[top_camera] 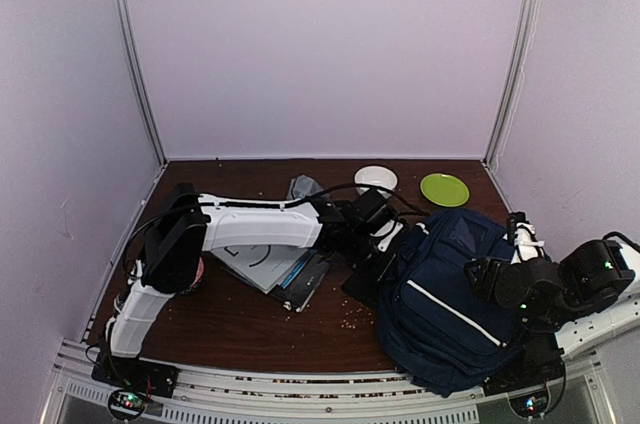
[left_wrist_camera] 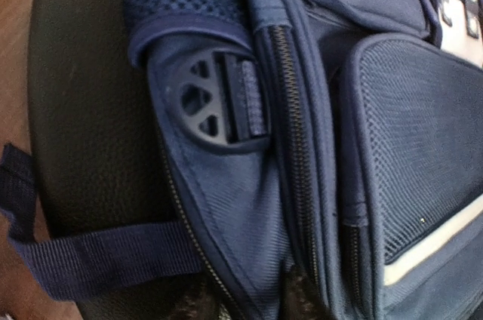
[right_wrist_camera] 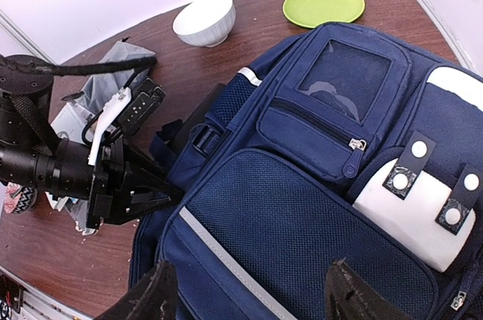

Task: Pack the student bag
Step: Adjust the student bag at the center of the board.

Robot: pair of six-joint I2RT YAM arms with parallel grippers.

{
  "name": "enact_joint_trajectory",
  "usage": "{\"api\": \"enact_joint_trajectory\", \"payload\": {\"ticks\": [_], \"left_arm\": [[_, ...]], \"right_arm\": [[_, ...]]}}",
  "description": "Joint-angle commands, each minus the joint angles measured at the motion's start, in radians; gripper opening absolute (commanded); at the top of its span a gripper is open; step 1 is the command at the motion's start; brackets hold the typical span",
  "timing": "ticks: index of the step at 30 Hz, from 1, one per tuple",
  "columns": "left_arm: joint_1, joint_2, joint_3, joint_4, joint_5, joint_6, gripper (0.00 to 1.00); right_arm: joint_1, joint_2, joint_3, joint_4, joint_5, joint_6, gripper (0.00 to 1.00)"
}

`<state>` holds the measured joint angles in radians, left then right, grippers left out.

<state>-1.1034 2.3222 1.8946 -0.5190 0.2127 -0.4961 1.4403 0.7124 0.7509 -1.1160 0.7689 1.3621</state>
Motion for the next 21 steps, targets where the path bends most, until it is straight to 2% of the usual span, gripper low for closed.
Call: {"api": "enact_joint_trajectory", "payload": {"ticks": [1,4,7,13,17,21], "left_arm": [[-0.001,-0.115,-0.065,0.007,0.004,0.018,0.33],[0.007,-0.196,-0.063,-0.001,-0.036,0.047,0.12],[0.03,-0.272,-0.053,-0.015,-0.042,0.062,0.04],[0.121,-0.331,-0.051,-0.038,-0.017,0.097,0.02],[0.198,-0.289,-0.047,-0.032,0.085,0.111,0.02],[0.23,-0.223,0.039,-0.082,0.081,0.147,0.06]], "right_arm": [[-0.004,-0.009,0.018,0.002,0.047,-0.019,0.66],[-0.006,-0.01,0.026,-0.001,0.054,-0.026,0.66],[-0.007,-0.004,0.04,0.003,0.06,-0.045,0.67],[-0.014,0.024,0.063,0.035,0.065,-0.1,0.67],[-0.033,0.054,0.059,0.095,0.03,-0.164,0.67],[-0.087,0.09,0.051,0.203,-0.07,-0.249,0.67]]}}
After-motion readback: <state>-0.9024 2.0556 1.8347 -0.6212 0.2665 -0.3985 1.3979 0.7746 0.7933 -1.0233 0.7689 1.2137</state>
